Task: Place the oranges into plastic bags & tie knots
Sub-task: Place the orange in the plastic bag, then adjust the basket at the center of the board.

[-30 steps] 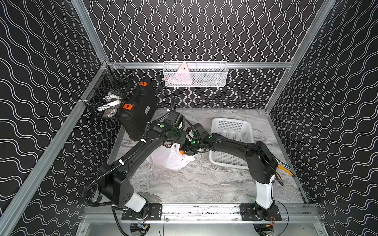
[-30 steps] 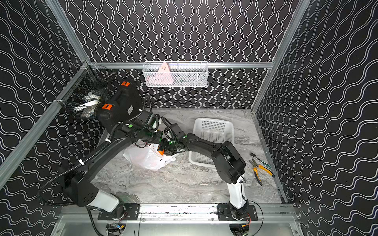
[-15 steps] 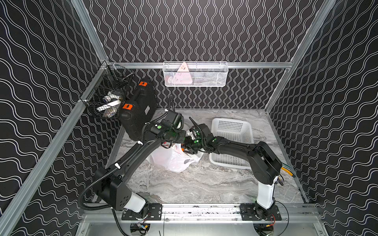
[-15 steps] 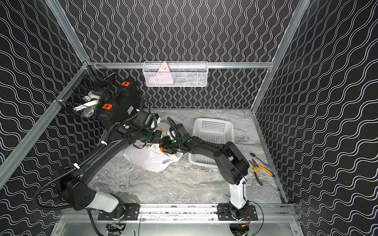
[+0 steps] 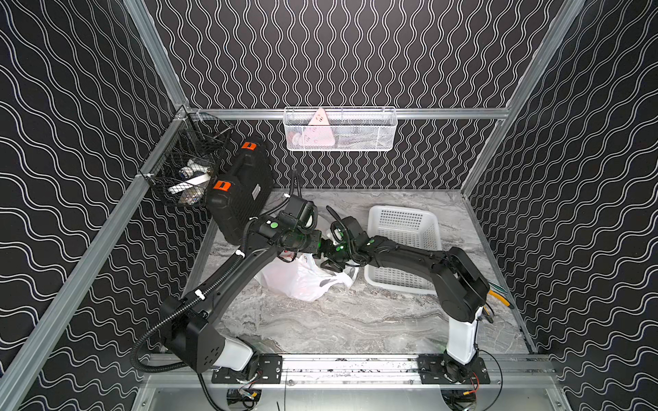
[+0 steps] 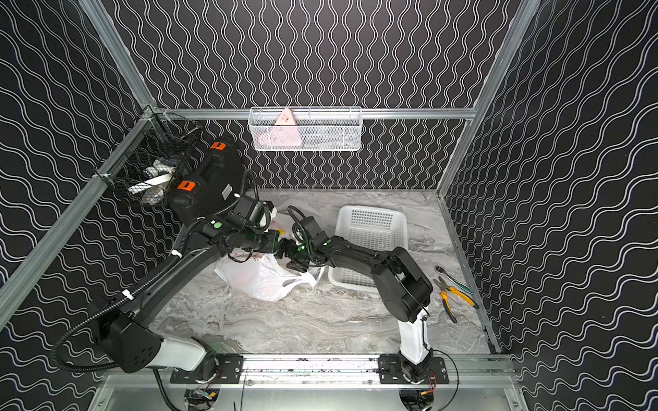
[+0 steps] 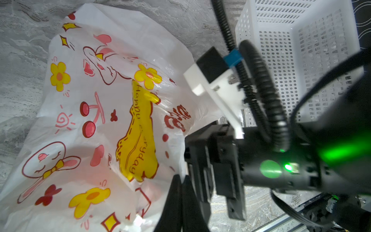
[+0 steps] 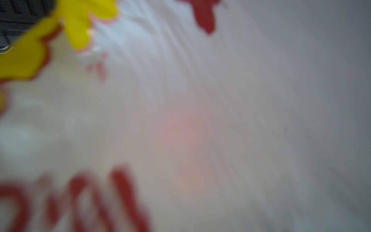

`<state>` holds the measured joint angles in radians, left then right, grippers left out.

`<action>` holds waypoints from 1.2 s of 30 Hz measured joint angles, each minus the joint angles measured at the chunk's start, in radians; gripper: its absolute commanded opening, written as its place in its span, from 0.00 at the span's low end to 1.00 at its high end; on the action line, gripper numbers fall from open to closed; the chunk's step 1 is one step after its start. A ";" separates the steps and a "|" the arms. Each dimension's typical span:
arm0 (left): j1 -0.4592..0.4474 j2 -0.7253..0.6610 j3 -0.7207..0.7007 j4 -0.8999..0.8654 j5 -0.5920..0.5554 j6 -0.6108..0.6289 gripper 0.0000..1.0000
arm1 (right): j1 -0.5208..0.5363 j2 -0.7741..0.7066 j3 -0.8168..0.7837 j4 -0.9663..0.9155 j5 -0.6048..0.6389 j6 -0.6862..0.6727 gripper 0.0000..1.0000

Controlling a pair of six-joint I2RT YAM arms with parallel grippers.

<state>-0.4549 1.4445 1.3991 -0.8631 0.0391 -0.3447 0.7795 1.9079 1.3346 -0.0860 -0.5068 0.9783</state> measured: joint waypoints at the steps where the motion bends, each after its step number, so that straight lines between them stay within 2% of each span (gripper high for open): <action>1: 0.000 0.002 -0.001 0.000 -0.002 0.000 0.00 | -0.001 -0.021 -0.002 -0.021 0.005 -0.008 0.86; 9: 0.000 0.035 0.000 0.001 -0.016 0.003 0.00 | -0.034 -0.177 -0.020 -0.230 0.080 -0.108 0.77; 13: -0.001 0.054 0.000 -0.004 -0.043 0.008 0.00 | -0.067 -0.201 -0.058 -0.308 0.118 -0.138 0.73; 22: 0.002 0.077 0.015 -0.023 -0.099 0.044 0.00 | -0.134 -0.197 -0.072 -0.523 0.349 -0.214 0.70; 24: 0.001 0.076 0.019 -0.023 -0.098 0.057 0.09 | -0.163 -0.222 -0.080 -0.581 0.425 -0.238 0.70; 27: 0.001 0.069 0.024 -0.020 -0.090 0.089 0.40 | -0.201 -0.280 -0.094 -0.649 0.512 -0.279 0.70; 30: -0.002 0.064 0.033 -0.003 -0.043 0.115 0.60 | -0.234 -0.330 -0.130 -0.688 0.550 -0.319 0.71; 33: -0.026 0.062 0.037 0.032 0.020 0.175 0.73 | -0.248 -0.376 -0.163 -0.705 0.538 -0.351 0.71; 36: -0.071 0.070 0.054 0.051 0.091 0.262 0.77 | -0.245 -0.452 -0.212 -0.684 0.446 -0.362 0.70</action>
<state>-0.5262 1.5143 1.4532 -0.8120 0.1299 -0.0830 0.5346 1.4559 1.1225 -0.7696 -0.0608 0.6163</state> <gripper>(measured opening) 0.772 0.708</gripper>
